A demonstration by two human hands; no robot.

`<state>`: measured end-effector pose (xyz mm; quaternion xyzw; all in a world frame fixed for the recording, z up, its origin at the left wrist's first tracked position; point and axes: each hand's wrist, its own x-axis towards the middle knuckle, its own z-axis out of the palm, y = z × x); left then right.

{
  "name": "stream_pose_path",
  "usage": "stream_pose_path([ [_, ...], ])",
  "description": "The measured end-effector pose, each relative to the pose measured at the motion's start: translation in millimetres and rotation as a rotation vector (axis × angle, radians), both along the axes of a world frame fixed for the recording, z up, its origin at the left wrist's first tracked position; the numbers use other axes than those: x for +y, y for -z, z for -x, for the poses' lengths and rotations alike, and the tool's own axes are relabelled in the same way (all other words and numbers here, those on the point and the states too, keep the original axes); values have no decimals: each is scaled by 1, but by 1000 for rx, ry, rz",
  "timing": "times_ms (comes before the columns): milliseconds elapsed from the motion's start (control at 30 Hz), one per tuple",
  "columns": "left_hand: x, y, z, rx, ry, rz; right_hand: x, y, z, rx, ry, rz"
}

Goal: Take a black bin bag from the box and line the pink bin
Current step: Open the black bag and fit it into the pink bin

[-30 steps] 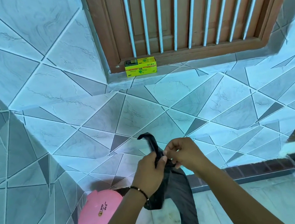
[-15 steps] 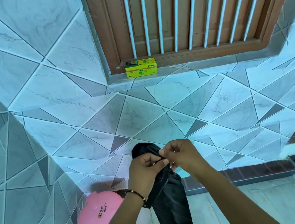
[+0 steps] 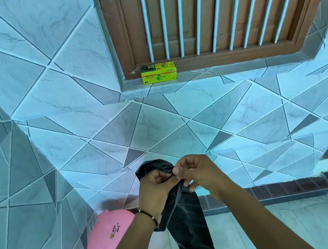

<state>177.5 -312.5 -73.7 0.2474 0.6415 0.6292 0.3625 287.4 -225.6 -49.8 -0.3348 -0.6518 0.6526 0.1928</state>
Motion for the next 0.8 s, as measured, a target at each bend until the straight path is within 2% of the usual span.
stream_pose_path([
  [100,-1,1,0,93,21,12,0,1,0,-32,-12,-1],
  [167,-3,3,1,59,62,-5,1,2,-1,-39,-5,8],
  [267,-5,3,3,-55,85,-32,5,2,-4,-31,13,33],
  [433,-9,-1,13,-372,46,-94,10,0,-11,-72,28,63],
  [600,-7,-2,12,-231,85,-30,7,-2,-5,-21,-13,33],
  [700,-5,-1,6,-121,94,-22,3,1,3,-17,44,-37],
  [800,-5,0,5,-139,80,-26,5,5,4,-11,81,-31],
])
